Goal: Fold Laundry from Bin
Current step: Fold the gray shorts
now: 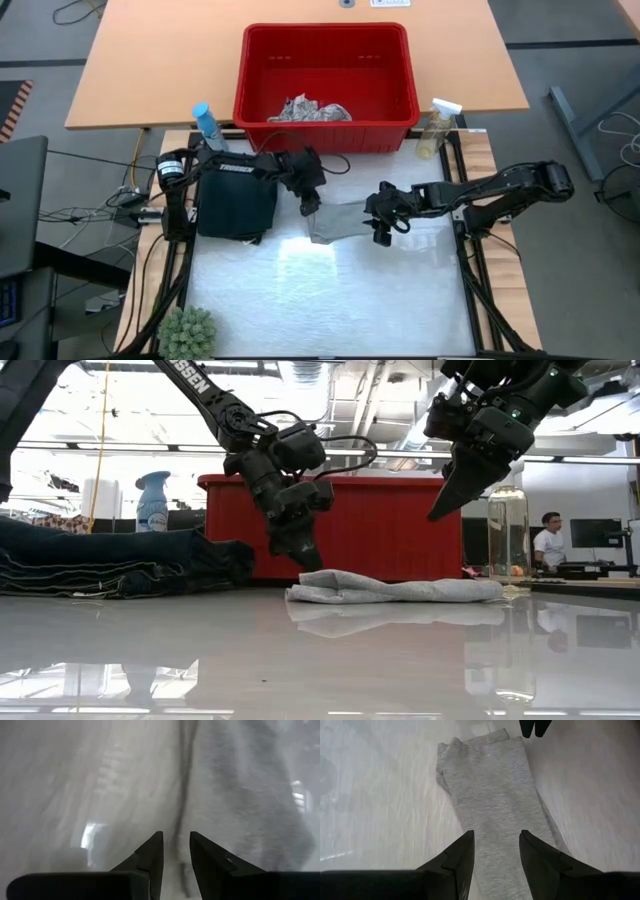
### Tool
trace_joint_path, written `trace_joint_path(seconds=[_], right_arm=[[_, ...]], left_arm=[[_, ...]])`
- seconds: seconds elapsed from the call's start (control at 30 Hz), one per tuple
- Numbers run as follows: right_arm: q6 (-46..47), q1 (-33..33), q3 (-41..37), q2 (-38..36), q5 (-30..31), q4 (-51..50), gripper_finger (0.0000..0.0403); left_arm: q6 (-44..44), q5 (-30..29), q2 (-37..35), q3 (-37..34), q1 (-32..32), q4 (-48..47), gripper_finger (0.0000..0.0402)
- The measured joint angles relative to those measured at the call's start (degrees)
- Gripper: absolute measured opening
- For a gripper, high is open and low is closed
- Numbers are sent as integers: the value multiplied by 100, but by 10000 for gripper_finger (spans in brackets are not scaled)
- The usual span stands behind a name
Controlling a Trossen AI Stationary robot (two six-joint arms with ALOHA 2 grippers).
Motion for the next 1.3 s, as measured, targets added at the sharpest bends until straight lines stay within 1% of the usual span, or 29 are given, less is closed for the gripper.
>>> trace_joint_path(seconds=[0.5,0.53,0.63,0.8,0.83,1.0,1.13,1.2,1.3], right_arm=[[2,39,2,3,4,-60,178],[2,35,2,3,5,-55,178],[0,35,2,3,5,-55,178],[-9,35,2,3,5,-68,175],[-19,37,2,3,5,-71,174],[-18,35,2,3,5,-84,170],[-16,35,2,3,11,-88,166],[29,22,2,3,136,-87,164],[183,-16,2,3,563,-90,160]], left_arm=[[-141,292,289,0,-105,-86,82],[-145,376,283,0,-103,-65,79],[-84,384,284,1,-109,-115,61],[-75,419,284,0,-120,-97,11],[-81,424,284,0,-120,-108,6],[-110,464,284,0,-156,-108,1],[-482,580,166,21,-174,-252,0],[-577,579,50,118,-196,-467,0],[-608,559,-113,310,-251,-873,0]])
